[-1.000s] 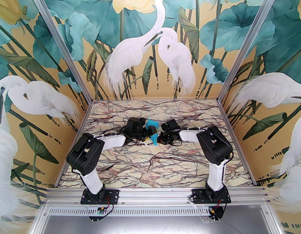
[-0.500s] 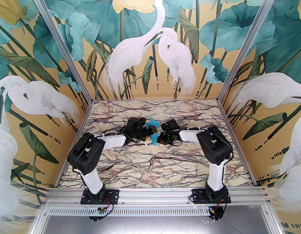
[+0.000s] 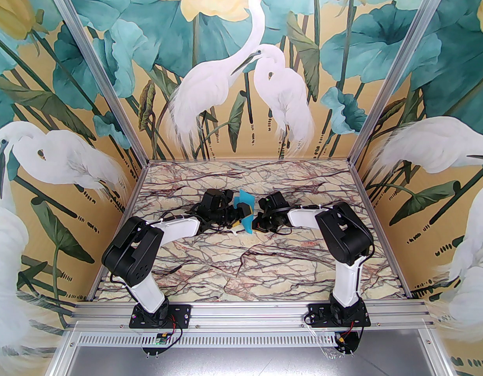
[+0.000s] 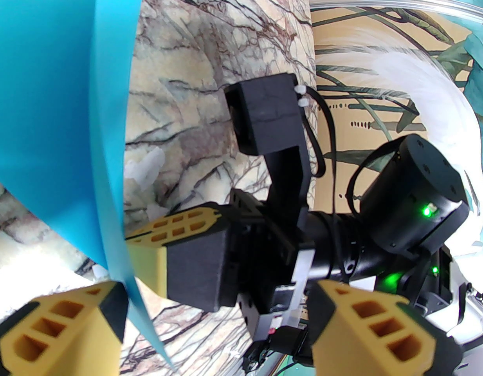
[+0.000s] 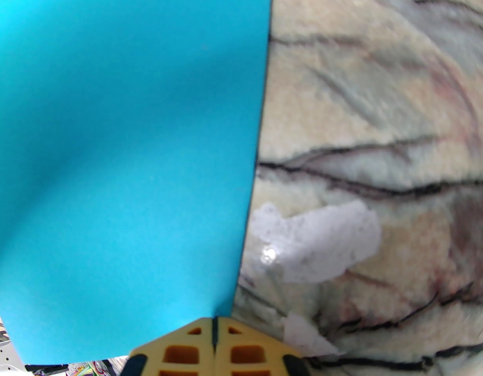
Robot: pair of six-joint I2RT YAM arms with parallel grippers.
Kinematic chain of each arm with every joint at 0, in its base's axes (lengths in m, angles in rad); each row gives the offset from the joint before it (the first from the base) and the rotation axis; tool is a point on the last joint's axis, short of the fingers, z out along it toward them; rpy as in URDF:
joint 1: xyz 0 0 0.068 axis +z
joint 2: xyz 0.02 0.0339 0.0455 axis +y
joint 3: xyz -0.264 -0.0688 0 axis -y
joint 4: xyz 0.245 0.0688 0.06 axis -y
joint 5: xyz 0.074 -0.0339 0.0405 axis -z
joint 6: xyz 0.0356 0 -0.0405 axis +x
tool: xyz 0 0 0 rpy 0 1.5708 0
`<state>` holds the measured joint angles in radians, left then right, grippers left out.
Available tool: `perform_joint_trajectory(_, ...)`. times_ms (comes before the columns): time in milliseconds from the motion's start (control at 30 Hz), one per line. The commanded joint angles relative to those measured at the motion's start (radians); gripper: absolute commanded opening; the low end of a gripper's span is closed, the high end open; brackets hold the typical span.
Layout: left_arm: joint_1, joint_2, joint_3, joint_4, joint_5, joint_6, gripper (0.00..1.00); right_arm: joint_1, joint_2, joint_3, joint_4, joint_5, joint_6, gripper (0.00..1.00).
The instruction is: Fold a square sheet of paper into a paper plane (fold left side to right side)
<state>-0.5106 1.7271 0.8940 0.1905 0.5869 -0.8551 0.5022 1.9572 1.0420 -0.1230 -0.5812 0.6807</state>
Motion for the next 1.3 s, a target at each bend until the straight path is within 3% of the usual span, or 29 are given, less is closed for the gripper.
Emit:
perform_joint_trajectory(0, -0.006, 0.033, 0.016, 0.051, 0.015, -0.021, 0.81, 0.006, 0.046, -0.036, -0.057, 0.061, 0.01, 0.0)
perform_joint_trajectory(600, -0.009, 0.126, 0.05, 0.138, 0.017, -0.077, 0.81, 0.004, 0.009, -0.04, -0.011, 0.05, 0.009, 0.0)
perform_joint_trajectory(733, -0.009, 0.132, 0.06, 0.132, 0.015, -0.079, 0.81, -0.002, -0.03, -0.071, 0.065, 0.025, 0.025, 0.01)
perform_joint_trajectory(1267, -0.011, 0.142, 0.067, 0.12, 0.017, -0.076, 0.81, -0.082, -0.146, -0.263, 0.482, -0.09, 0.186, 0.2)
